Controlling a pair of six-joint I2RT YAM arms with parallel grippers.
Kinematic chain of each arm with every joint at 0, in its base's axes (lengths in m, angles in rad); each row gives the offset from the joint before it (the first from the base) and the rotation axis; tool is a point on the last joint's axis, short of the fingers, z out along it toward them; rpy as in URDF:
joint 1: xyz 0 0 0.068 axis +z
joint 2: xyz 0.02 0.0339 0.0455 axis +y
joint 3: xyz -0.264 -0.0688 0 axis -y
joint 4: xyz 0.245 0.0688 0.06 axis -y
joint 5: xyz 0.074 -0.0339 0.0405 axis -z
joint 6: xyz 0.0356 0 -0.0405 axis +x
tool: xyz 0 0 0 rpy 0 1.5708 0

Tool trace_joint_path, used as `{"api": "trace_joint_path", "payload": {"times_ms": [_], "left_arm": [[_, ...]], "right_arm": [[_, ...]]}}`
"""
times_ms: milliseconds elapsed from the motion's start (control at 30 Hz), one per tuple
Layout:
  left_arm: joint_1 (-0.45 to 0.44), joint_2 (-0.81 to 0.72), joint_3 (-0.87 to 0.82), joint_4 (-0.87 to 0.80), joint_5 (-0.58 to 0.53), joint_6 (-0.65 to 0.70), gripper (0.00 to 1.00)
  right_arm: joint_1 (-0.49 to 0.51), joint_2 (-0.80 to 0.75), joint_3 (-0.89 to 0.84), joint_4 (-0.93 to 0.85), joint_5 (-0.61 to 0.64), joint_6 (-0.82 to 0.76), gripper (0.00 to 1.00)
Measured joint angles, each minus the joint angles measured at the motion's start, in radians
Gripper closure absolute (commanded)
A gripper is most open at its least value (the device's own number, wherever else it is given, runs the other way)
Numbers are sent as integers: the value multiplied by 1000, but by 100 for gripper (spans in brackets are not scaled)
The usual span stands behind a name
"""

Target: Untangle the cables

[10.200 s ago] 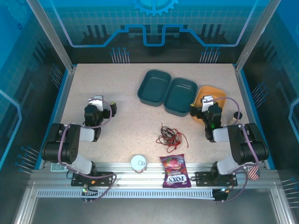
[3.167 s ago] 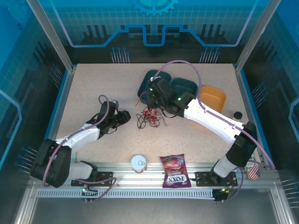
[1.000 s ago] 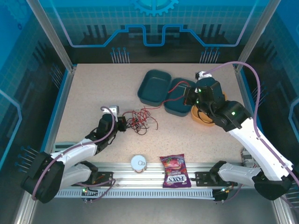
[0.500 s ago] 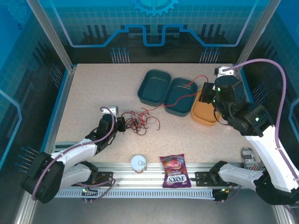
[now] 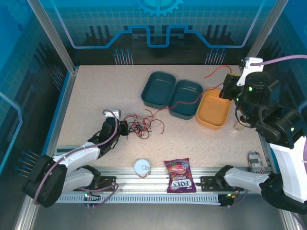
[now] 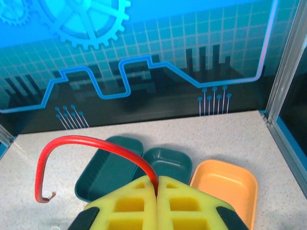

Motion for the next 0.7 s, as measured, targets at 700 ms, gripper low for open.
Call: {"api": "trace_joint_path", "payload": {"times_ms": [700], "left_arm": [[4,-29,0,-23,51,-2,73]], "right_arm": [[-59,137,109,56,222,-252,100]]}}
